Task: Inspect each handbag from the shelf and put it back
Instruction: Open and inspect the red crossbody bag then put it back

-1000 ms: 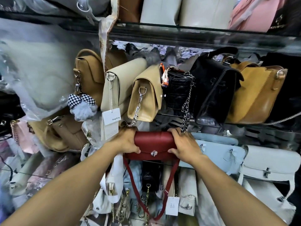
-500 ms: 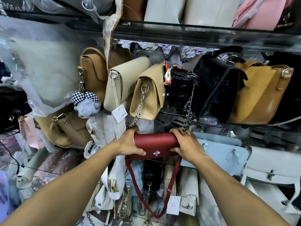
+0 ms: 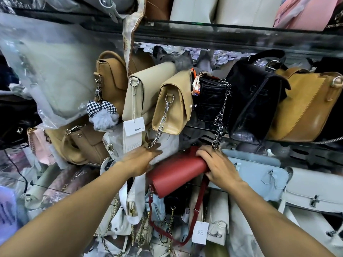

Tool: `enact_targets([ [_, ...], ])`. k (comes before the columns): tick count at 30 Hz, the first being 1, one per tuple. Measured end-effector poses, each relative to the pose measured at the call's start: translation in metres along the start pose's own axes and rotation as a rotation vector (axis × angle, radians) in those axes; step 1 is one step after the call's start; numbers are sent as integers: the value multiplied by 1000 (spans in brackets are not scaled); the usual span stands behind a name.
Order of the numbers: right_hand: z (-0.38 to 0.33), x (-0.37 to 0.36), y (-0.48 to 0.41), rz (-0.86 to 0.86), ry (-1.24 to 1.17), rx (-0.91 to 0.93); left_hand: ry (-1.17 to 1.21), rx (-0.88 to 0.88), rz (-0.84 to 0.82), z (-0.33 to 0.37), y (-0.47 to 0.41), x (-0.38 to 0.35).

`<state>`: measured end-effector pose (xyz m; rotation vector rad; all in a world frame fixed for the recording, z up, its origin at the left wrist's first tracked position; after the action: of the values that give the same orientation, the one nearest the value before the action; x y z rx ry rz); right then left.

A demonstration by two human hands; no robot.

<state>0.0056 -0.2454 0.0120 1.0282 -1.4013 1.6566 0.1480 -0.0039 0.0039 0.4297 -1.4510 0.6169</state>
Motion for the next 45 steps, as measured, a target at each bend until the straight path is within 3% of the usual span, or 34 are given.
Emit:
enact_targets([
  [5, 1, 2, 2, 21, 5, 54, -148, 120, -114, -16, -15, -30],
  [10, 2, 1, 3, 17, -1, 74, 250, 372, 10, -19, -27, -39],
  [14, -3, 4, 5, 28, 22, 159, 341, 384, 266, -20, -41, -35],
  [18, -11, 12, 12, 77, 6, 220, 264, 501, 93, -41, -45, -53],
  [22, -19, 21, 17, 117, -4, 265, 226, 224, 171, -29, -38, -47],
  [25, -28, 30, 17, 198, 27, 307, 36, 119, -14, 7, -11, -26],
  [31, -43, 42, 31, 236, -8, 334, 8, 41, -10, 7, 41, -14],
  [33, -46, 41, 36, 176, -61, 316, 110, 90, 4, 6, 60, -13],
  [38, -61, 46, 47, 76, -183, 214, 759, 231, -28, 4, 102, -5],
  [42, -75, 61, 52, 18, -357, 67, 1293, 463, 10, 2, 131, 3],
  [45, -88, 78, 58, 40, -489, -66, 1499, 534, 20, 8, 146, 15],
])
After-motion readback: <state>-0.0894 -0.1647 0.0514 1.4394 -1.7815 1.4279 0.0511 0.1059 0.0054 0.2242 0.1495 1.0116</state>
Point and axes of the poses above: each hand's wrist, its own y-axis away from the middle knuckle, its own x-axis out of the back of the hand, z = x × y, the point moved 3 cm from there along -y, towards the middle knuckle, and after that the axes turned 5 degrees about y, right-handed, at the moved point
